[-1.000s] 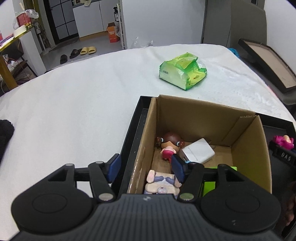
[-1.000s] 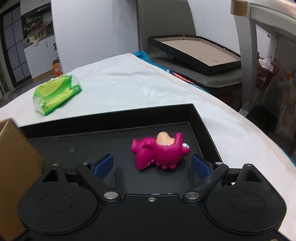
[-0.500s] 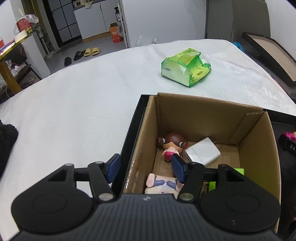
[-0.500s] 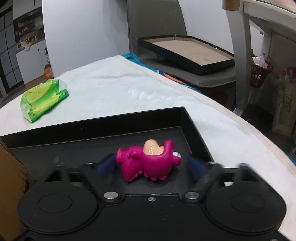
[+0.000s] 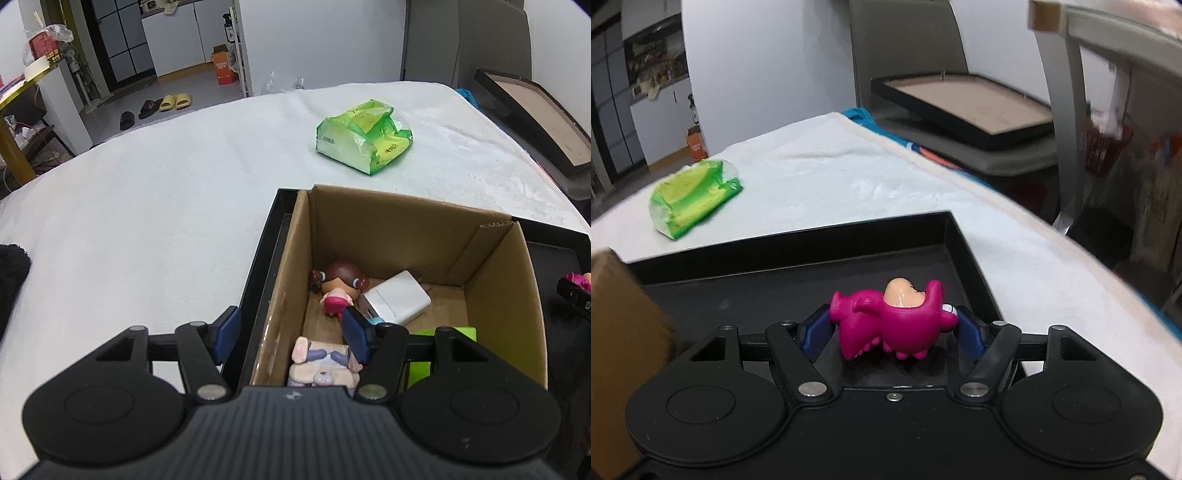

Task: Organize rigid objects
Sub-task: 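Close the right gripper on the magenta pig figure and lift it, then carry the pig figure into the box and open the right gripper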

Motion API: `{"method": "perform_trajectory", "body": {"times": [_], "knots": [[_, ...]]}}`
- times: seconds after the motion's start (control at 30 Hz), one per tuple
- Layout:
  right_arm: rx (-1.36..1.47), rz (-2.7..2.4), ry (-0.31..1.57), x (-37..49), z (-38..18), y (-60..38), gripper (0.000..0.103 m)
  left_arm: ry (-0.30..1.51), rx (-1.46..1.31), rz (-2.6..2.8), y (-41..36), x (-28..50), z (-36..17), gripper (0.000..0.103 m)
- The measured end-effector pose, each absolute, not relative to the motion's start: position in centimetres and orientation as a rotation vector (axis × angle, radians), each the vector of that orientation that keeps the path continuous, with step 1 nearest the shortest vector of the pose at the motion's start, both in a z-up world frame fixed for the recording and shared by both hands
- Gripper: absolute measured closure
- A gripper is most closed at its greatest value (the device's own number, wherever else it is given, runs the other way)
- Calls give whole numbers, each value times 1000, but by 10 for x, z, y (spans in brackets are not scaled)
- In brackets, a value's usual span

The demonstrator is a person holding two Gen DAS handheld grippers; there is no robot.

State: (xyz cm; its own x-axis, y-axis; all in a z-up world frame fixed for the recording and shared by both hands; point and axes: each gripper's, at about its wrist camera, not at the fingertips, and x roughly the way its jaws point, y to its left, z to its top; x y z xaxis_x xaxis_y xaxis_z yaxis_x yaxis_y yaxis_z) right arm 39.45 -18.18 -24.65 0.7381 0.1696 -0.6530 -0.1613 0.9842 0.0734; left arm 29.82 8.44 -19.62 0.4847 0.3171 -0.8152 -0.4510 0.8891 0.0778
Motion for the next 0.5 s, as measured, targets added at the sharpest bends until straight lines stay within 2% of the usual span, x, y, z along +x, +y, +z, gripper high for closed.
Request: {"method": "perform_trajectory", "body": {"times": [0.5], "knots": [[-39,276,681,345,-182,-154,35,977,-215,395,93,278,-191,44]]}}
